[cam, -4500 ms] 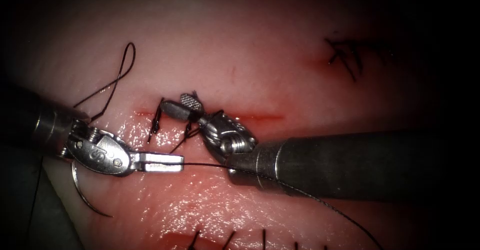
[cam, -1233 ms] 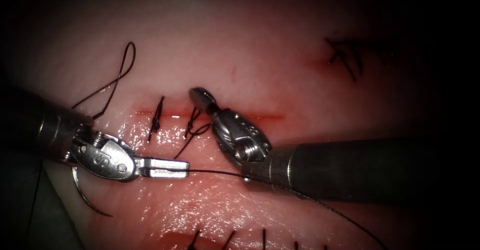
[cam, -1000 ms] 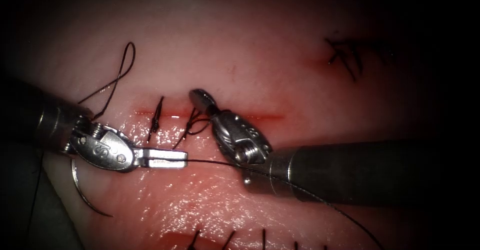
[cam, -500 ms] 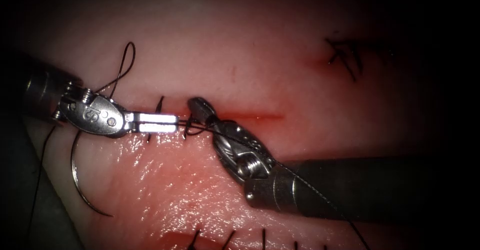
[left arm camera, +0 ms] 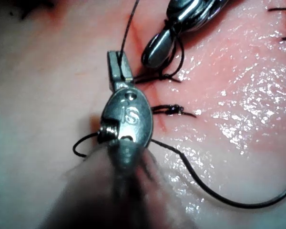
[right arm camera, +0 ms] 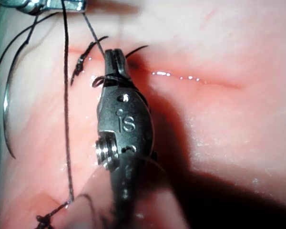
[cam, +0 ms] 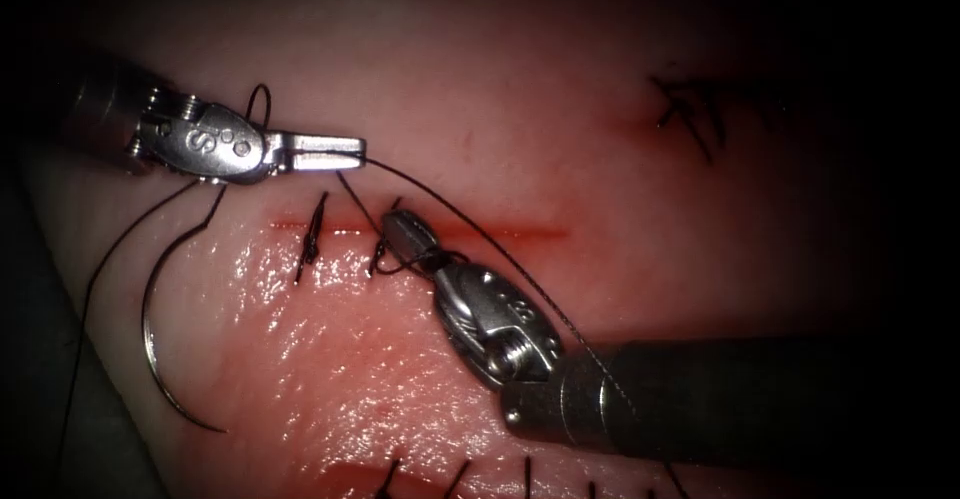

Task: Wound Closure
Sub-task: Pull the right gripper down and the left gripper up to tighten the suture

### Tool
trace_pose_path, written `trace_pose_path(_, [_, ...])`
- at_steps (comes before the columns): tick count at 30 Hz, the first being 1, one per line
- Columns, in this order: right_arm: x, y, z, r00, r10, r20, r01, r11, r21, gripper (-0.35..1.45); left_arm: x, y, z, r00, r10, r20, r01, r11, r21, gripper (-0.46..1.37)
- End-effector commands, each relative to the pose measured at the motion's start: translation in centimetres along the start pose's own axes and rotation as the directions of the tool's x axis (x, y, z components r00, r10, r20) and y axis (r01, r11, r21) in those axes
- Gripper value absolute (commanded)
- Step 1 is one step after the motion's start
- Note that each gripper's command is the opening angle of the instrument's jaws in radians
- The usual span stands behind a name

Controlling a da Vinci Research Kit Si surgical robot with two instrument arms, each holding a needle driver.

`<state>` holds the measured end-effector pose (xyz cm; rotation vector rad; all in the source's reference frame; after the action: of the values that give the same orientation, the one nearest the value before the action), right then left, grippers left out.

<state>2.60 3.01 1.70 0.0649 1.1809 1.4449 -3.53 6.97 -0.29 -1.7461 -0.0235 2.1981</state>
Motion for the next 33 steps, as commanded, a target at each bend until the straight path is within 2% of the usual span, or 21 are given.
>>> trace_pose_path(1, [-0.01,0.00,0.00,1.000,-0.001,0.001,0.001,1.000,0.006,-0.35,-0.01,-0.07,0.03,1.000,-0.004,0.003,0.004,1.000,-0.009,-0.35])
trace_pose_path(14, [-0.07,-0.03,-0.02,1.000,-0.004,0.021,0.004,1.000,0.025,-0.35,-0.07,-0.90,0.27,1.000,-0.008,0.007,0.008,1.000,-0.003,-0.35])
trace_pose_path(21, [-0.09,-0.04,-0.03,1.000,-0.017,0.026,0.017,0.999,0.027,-0.35,-0.23,-1.22,0.44,1.000,0.008,0.010,-0.008,1.000,0.004,-0.35])
trace_pose_path(27, [-0.13,-0.06,-0.06,0.997,-0.074,0.031,0.073,0.997,0.041,-0.35,-0.34,-1.45,0.60,1.000,0.018,0.012,-0.018,1.000,0.012,-0.35])
trace_pose_path(33, [-0.23,-0.04,-0.10,0.974,-0.224,0.020,0.214,0.952,0.217,-0.35,-0.45,-1.63,0.72,1.000,0.020,0.013,-0.020,1.000,0.018,-0.35])
